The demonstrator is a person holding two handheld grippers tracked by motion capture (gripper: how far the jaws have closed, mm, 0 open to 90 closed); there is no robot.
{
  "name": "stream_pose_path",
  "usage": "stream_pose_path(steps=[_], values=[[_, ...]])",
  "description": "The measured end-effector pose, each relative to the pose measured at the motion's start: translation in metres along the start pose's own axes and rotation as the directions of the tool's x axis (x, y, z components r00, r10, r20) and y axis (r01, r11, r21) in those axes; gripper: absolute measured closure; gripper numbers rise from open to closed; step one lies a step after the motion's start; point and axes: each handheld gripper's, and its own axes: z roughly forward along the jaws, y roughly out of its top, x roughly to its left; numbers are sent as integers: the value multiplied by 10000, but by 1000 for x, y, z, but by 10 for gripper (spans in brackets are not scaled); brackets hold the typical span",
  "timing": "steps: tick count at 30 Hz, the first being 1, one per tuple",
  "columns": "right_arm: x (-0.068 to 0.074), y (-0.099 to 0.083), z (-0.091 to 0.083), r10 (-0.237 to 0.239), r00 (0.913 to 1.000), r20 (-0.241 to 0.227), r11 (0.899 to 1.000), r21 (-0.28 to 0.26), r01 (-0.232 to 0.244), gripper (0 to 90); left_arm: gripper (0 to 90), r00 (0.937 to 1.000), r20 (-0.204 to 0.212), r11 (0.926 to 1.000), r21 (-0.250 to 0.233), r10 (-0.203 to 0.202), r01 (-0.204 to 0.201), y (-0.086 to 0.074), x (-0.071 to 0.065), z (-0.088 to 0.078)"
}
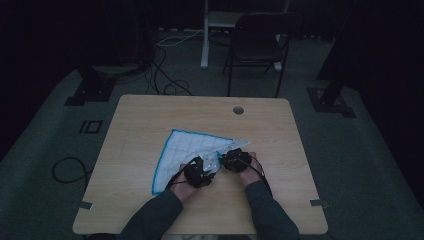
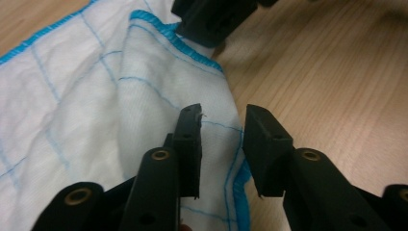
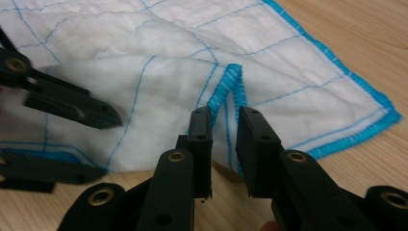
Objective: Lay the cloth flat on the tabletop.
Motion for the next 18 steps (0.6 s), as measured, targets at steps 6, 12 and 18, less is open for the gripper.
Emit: stream_pose_path(steps=[6, 12, 18], values=[[-7, -6, -7, 168, 9998, 131, 9998, -98, -167, 756, 643, 9999, -151, 10000, 91, 8, -6, 5, 0, 5], [-11, -12, -10, 257, 9995, 186, 9996, -99, -256, 756, 599, 10000, 27, 9999, 53, -92, 92, 7, -3, 6], [-14, -18, -13, 336, 9992, 223, 9994, -78, -335, 755, 642, 9996, -16, 9995, 122, -297, 297, 9, -5, 12]])
